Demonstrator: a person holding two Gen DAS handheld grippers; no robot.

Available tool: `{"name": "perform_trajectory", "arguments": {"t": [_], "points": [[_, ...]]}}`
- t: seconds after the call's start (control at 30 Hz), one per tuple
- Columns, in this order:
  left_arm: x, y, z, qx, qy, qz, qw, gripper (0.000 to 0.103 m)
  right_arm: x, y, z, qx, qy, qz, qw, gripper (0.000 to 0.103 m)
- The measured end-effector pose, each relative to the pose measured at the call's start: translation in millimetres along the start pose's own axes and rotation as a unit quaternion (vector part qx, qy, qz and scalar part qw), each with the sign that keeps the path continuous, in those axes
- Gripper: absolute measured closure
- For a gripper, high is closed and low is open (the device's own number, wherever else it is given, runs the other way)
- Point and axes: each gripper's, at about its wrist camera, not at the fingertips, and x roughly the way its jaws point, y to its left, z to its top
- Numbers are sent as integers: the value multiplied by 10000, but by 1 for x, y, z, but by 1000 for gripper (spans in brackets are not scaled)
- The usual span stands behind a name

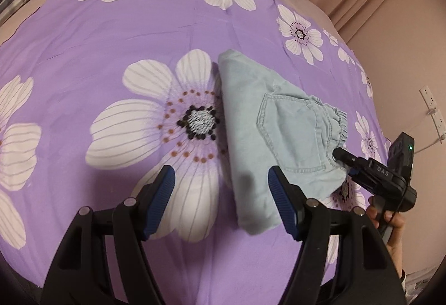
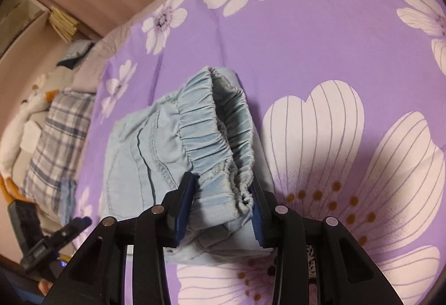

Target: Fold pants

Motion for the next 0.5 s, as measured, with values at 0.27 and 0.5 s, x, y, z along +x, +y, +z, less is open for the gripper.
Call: {"name": "perform_trajectory", "arguments": {"t": [0.27, 0.5], "points": [[17, -7, 18, 162, -29, -8, 9999, 35, -48, 24, -15, -843, -750, -939, 9892, 41], [36, -7, 53, -33, -91, -216, 9997, 35, -52, 87, -48, -2291, -1250, -446, 9643, 44]]}}
